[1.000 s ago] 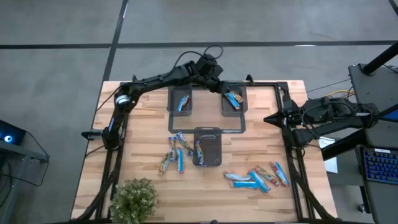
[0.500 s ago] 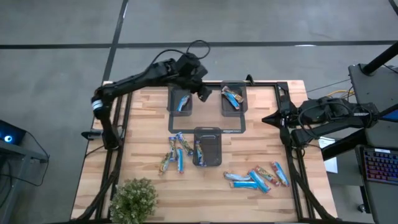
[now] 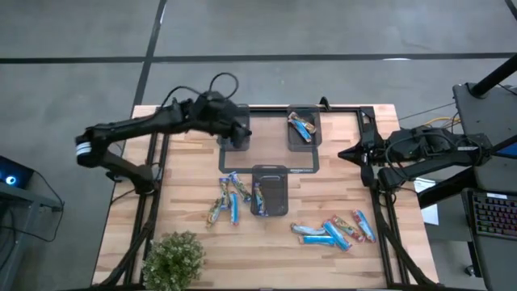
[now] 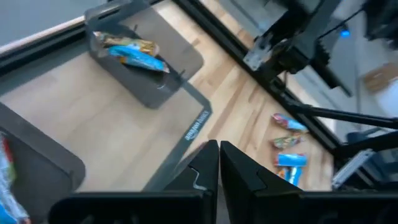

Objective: Pick and place Granola Bars by type
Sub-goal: Put the yellow granola bar into the right black bin

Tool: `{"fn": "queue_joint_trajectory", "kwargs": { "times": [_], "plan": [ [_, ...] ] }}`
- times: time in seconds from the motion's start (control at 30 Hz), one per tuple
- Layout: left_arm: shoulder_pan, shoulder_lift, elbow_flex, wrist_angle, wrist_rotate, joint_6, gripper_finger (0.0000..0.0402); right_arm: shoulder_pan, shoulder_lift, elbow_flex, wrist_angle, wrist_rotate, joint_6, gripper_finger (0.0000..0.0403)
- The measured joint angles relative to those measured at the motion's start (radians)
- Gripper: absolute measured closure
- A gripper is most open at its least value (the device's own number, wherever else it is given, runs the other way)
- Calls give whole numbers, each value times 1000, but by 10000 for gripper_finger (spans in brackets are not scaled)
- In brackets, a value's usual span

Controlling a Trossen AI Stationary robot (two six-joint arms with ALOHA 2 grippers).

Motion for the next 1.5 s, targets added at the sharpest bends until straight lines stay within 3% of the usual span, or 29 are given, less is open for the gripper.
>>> {"fn": "queue_joint_trajectory", "kwargs": {
  "times": [0.23, 0.4, 0.67, 0.93, 1.5],
  "plan": [
    [-71, -186, -233, 177, 0, 21, 401, 0, 22, 0, 43, 0, 3, 390],
    [-140, -288, -327, 291, -25, 43, 401, 0, 51, 0, 88, 0, -4, 390],
    [-266, -382, -354, 301, -136, 180, 401, 0, 101, 0, 113, 0, 0, 390],
    [-374, -389, -362, 299, -139, 458, 401, 0, 150, 0, 125, -32, 4, 390],
    [-396, -463, -478, 315, -183, 451, 401, 1, 177, 0, 198, -143, 5, 390]
  ]
}}
